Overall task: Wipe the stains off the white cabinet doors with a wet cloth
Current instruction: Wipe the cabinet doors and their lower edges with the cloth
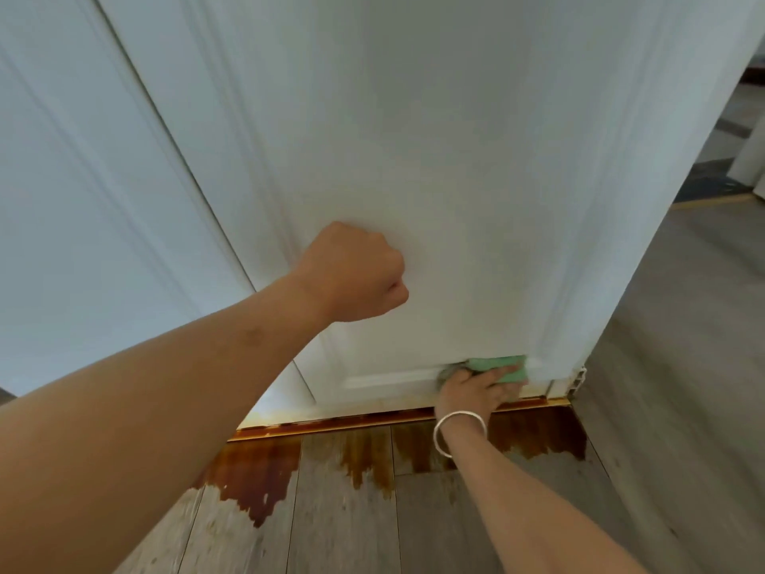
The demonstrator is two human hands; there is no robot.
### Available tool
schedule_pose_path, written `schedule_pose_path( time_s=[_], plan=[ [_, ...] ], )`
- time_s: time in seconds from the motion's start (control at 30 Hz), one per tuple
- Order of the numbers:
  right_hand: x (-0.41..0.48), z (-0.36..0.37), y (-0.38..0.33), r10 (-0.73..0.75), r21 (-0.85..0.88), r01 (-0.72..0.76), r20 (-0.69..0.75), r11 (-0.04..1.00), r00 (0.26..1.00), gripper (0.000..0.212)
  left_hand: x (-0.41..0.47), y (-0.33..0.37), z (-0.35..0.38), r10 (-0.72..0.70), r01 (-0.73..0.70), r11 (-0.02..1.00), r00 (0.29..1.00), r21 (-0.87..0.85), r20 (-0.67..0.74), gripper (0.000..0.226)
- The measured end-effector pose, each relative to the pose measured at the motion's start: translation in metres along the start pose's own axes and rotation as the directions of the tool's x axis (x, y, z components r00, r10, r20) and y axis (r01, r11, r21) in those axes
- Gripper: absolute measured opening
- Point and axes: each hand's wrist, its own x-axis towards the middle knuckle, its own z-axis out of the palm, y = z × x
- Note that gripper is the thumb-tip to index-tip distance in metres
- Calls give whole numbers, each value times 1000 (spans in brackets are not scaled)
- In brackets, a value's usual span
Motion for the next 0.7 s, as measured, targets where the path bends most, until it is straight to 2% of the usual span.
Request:
schedule_pose_path(
  time_s=[0.07,0.13,0.23,0.37,0.53,0.7],
  plan=[
    [-19,20,-4,7,44,-11,77,999,997,69,3,0,2,-20,20,1000,1000,1,-12,40],
    [-29,33,-21,124,177,-140,100,974,987,76,5,2,6,-34,34,999,999,-4,-18,39],
    [-29,38,-43,294,418,-328,145,848,945,83,3,3,9,-62,62,998,998,-7,-2,38],
    [-22,26,-43,314,580,-341,149,740,937,85,3,3,11,-82,82,996,997,-23,-16,38],
    [-5,17,-32,419,635,-351,48,688,907,75,3,5,12,-98,96,993,995,-76,-29,37],
    [8,15,-23,504,622,-380,-27,685,863,65,2,6,13,-102,98,992,993,-76,-51,38]
  ],
)
